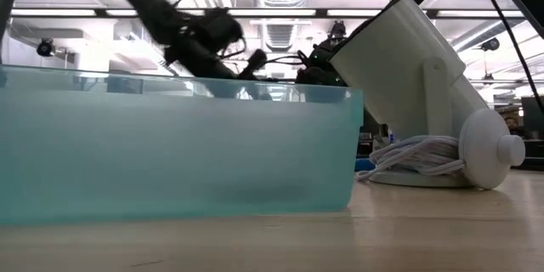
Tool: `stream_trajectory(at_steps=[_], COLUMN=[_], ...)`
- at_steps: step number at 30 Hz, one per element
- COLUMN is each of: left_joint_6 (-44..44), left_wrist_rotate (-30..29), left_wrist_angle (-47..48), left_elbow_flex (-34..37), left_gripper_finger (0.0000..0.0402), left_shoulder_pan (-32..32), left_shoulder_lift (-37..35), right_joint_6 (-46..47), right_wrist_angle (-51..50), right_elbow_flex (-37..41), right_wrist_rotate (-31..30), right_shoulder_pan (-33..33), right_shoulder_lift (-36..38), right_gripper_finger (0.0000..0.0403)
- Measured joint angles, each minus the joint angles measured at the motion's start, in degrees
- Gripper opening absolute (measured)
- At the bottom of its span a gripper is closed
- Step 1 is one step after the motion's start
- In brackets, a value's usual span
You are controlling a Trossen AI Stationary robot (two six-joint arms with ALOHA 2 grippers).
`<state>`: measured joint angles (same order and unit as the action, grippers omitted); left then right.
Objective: Pick & Place School Supplies
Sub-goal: Put the yellow crayon box into the gray bin
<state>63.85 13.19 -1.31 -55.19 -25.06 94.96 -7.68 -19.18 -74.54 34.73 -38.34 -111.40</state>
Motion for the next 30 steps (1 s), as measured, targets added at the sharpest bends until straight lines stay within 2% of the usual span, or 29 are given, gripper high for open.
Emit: stream_trajectory(at_steps=[4,9,15,20,30], left_joint_6=[9.4,16.0,15.7,17.3,17.6], left_wrist_rotate=[-1.8,-4.3,-5.2,-5.8,-5.8], left_wrist_angle=[-11.3,-13.3,-14.8,-14.6,-14.5], left_elbow_flex=[9.0,13.9,13.9,13.9,13.9], left_gripper_finger=[0.0140,0.0140,0.0140,0.0140,0.0140], left_shoulder_pan=[0.0,0.0,0.1,0.1,0.1], left_shoulder_lift=[-2.7,-3.5,-3.4,-3.3,-3.3], right_joint_6=[-0.8,-0.8,-0.6,4.4,9.2], right_wrist_angle=[0.0,0.0,0.7,0.7,-0.4], right_elbow_flex=[0.0,0.4,2.2,4.4,2.9], right_wrist_rotate=[-0.1,-0.3,-0.6,-3.5,1.1], right_shoulder_pan=[0.3,1.3,2.6,2.9,3.4], right_shoulder_lift=[-0.1,-0.1,-0.1,-0.9,-6.0], right_gripper_finger=[0.0008,0.0008,0.0008,0.0008,0.0008])
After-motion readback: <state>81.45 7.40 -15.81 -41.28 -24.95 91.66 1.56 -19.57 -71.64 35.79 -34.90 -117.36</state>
